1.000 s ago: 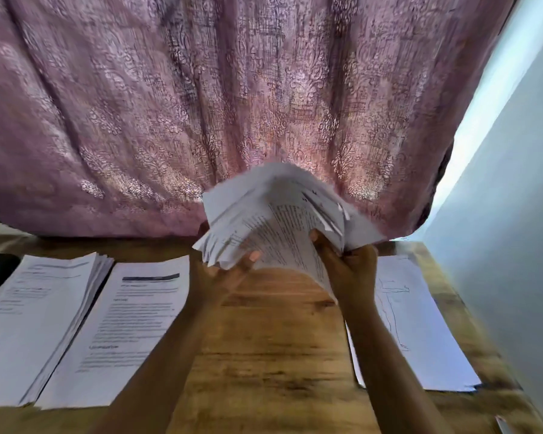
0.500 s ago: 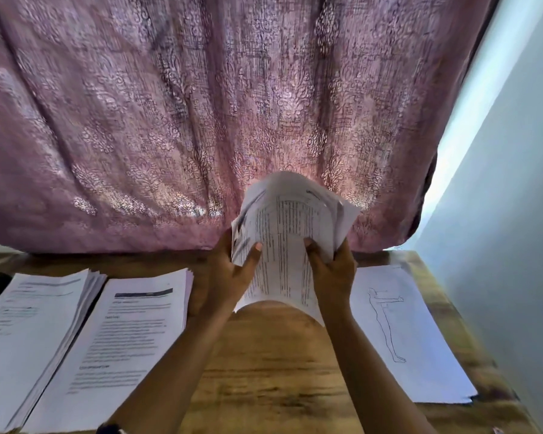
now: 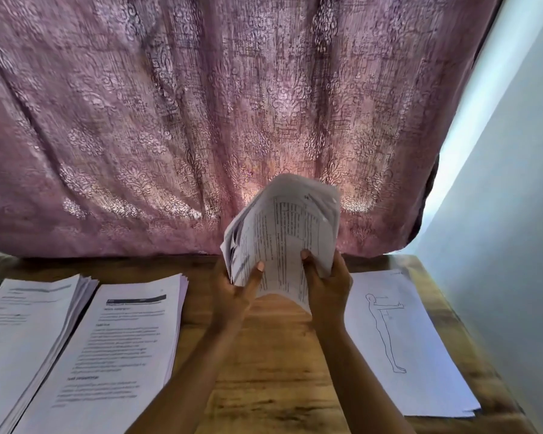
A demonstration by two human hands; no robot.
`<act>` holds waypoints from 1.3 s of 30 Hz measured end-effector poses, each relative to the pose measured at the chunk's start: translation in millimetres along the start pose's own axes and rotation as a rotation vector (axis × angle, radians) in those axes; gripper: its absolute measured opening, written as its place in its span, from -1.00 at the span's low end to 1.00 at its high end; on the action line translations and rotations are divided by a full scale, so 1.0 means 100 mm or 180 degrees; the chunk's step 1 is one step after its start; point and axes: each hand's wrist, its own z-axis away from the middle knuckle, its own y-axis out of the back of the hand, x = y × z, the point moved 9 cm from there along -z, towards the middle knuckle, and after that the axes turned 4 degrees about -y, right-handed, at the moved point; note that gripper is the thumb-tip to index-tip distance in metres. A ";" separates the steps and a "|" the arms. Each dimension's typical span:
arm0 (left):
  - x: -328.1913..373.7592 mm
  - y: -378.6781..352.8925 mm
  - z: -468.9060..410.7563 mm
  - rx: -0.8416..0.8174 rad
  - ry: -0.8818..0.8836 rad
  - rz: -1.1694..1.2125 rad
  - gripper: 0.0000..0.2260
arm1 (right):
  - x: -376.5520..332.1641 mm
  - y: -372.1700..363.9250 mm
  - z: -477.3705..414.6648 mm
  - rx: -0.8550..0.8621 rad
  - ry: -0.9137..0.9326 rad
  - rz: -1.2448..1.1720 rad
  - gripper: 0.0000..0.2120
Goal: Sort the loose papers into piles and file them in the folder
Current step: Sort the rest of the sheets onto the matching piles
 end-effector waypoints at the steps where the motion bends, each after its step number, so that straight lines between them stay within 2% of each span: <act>1: -0.05 0.01 0.01 -0.0056 -0.0019 -0.0044 -0.61 | 0.06 0.02 0.03 -0.0006 -0.0048 -0.0014 -0.73; 3: -0.26 0.03 0.11 -0.0225 0.0166 -0.0244 -0.67 | 0.31 0.01 0.16 -0.0138 -0.0288 -0.0062 -0.74; 6: -0.60 0.11 0.34 -0.0287 0.0539 -0.0479 -0.51 | 0.73 -0.17 0.42 -0.0704 -0.0869 -0.0217 -0.75; 7: -0.71 0.13 0.37 -0.0262 0.0590 -0.0586 -0.55 | 0.79 -0.22 0.45 -0.0808 -0.0984 -0.0248 -0.75; 9: -0.70 0.10 0.33 -0.0271 0.0616 -0.0757 -0.77 | 0.74 -0.28 0.36 -0.0801 -0.0957 -0.0267 -0.79; 11: -0.53 0.02 0.21 -0.0288 0.0519 -0.0721 -0.91 | 0.54 -0.28 0.19 -0.0678 -0.0793 -0.0298 -0.71; 15: -0.07 -0.04 0.02 -0.0056 0.0070 -0.0691 -0.86 | 0.21 -0.15 -0.04 -0.0490 -0.0250 -0.0379 -0.65; 18: -0.34 0.02 0.19 -0.0220 0.0560 -0.0815 -0.81 | 0.57 -0.13 0.13 -0.0647 -0.0566 -0.0306 -0.65; 21: -0.85 0.12 0.40 -0.0347 0.0825 -0.0931 -0.49 | 0.82 -0.19 0.46 -0.0965 -0.0816 -0.0350 -0.66; 25: -0.81 0.08 0.30 -0.0184 0.0612 -0.0967 -0.33 | 0.68 -0.23 0.33 -0.0790 -0.0721 -0.0309 -0.79; 26: -0.76 0.04 0.21 -0.0164 0.0580 -0.0924 -0.35 | 0.63 -0.22 0.25 -0.0680 -0.0694 -0.0251 -0.83; 29: -0.56 0.04 0.05 -0.0105 0.0341 -0.1025 -0.79 | 0.60 -0.15 0.10 -0.0555 -0.0644 -0.0054 -0.89; 30: -0.59 0.06 0.06 -0.0154 0.0305 -0.1090 -0.88 | 0.64 -0.13 0.12 -0.0615 -0.0683 0.0060 -0.89; 31: -0.67 0.09 0.13 -0.0199 0.0405 -0.1145 -0.87 | 0.71 -0.14 0.17 -0.0751 -0.0749 0.0126 -0.87; 35: -1.13 0.21 0.44 -0.0539 0.0871 -0.1324 -0.61 | 0.94 -0.16 0.47 -0.1122 -0.0916 0.0124 -0.65; 37: -1.07 0.22 0.45 -0.0499 0.1037 -0.1291 -0.47 | 0.88 -0.20 0.49 -0.1168 -0.0954 -0.0046 -0.68; 39: -0.87 0.19 0.43 -0.0431 0.1154 -0.1195 -0.59 | 0.76 -0.21 0.45 -0.1167 -0.0942 -0.0077 -0.74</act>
